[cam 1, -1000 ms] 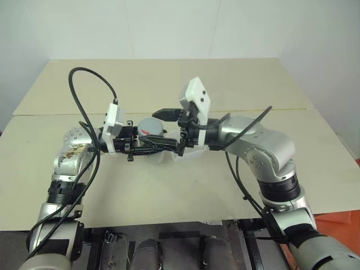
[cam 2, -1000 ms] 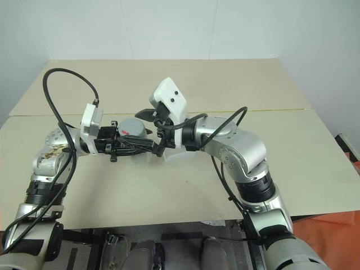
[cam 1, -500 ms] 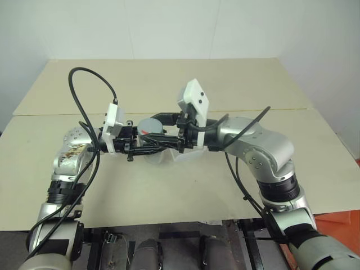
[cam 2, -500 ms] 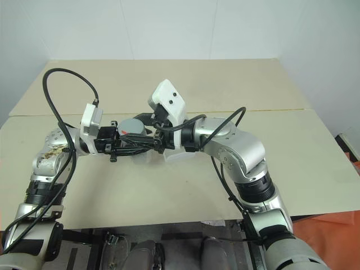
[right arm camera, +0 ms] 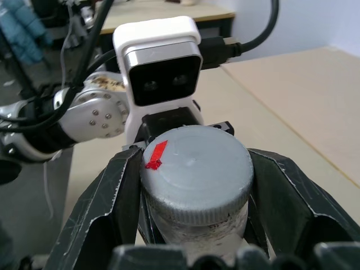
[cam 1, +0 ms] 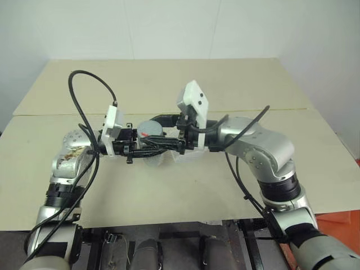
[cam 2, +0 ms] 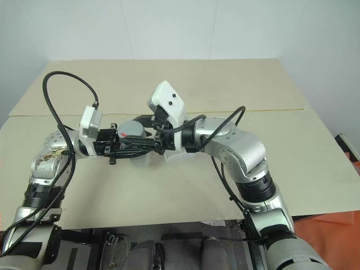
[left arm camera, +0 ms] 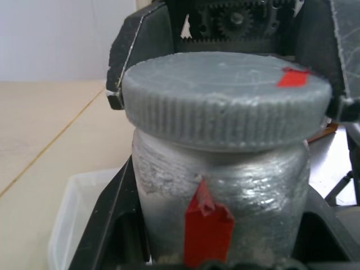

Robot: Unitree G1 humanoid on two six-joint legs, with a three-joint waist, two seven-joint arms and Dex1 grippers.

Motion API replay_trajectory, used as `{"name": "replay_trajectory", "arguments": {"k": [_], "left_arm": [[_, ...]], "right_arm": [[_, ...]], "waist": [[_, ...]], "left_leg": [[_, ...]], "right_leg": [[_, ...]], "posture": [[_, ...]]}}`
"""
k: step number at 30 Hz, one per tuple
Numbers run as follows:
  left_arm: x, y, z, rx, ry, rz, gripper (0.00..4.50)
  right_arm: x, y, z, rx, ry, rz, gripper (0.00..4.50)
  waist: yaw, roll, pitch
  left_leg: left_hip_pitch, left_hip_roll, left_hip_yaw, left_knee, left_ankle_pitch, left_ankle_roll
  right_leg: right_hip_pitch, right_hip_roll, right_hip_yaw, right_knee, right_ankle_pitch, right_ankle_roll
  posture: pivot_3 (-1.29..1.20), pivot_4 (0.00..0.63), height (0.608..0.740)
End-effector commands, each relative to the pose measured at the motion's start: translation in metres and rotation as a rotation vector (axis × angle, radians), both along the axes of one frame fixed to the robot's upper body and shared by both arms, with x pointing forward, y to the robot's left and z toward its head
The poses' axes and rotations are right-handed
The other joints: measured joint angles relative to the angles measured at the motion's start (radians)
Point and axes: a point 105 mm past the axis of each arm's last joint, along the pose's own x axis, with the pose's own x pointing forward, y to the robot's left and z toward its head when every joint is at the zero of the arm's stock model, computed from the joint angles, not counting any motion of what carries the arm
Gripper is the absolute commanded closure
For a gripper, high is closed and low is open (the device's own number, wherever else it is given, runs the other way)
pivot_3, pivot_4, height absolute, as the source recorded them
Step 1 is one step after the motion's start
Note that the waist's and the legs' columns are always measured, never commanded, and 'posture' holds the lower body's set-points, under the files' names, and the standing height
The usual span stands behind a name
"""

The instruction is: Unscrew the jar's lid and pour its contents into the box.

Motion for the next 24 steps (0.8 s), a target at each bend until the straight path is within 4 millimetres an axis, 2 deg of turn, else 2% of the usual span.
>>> {"name": "replay_trajectory", "arguments": {"k": [1,7,14,24], "left_arm": [[-0.010,0.002,-0.009,0.026,0.042,-0.039,2.23],[-0.014,0.000,-0.011,0.018,0.058,-0.056,2.23],[-0.014,-0.002,-0.008,0.004,0.049,-0.057,2.23],[-0.015,-0.014,0.000,-0.035,0.029,-0.078,2.23]], "right_arm": [[0.008,-0.020,0.040,0.061,-0.164,-0.053,1.72],[0.005,-0.023,0.045,0.067,-0.175,0.000,1.72],[0.002,-0.019,0.038,0.059,-0.165,0.025,1.72],[0.000,0.011,0.024,0.037,-0.136,0.050,1.72]], "waist": [[0.000,0.000,0.000],[0.000,0.000,0.000],[0.000,0.000,0.000],[-0.001,0.000,0.000]], "left_leg": [[0.000,0.000,0.000,0.000,0.000,0.000],[0.000,0.000,0.000,0.000,0.000,0.000],[0.000,0.000,0.000,0.000,0.000,0.000],[0.000,0.000,0.000,0.000,0.000,0.000]], "right_leg": [[0.000,0.000,0.000,0.000,0.000,0.000],[0.000,0.000,0.000,0.000,0.000,0.000],[0.000,0.000,0.000,0.000,0.000,0.000],[0.000,0.000,0.000,0.000,0.000,0.000]], "posture": [[0.00,0.150,0.740],[0.00,0.150,0.740],[0.00,0.150,0.740],[0.00,0.150,0.740]]}}
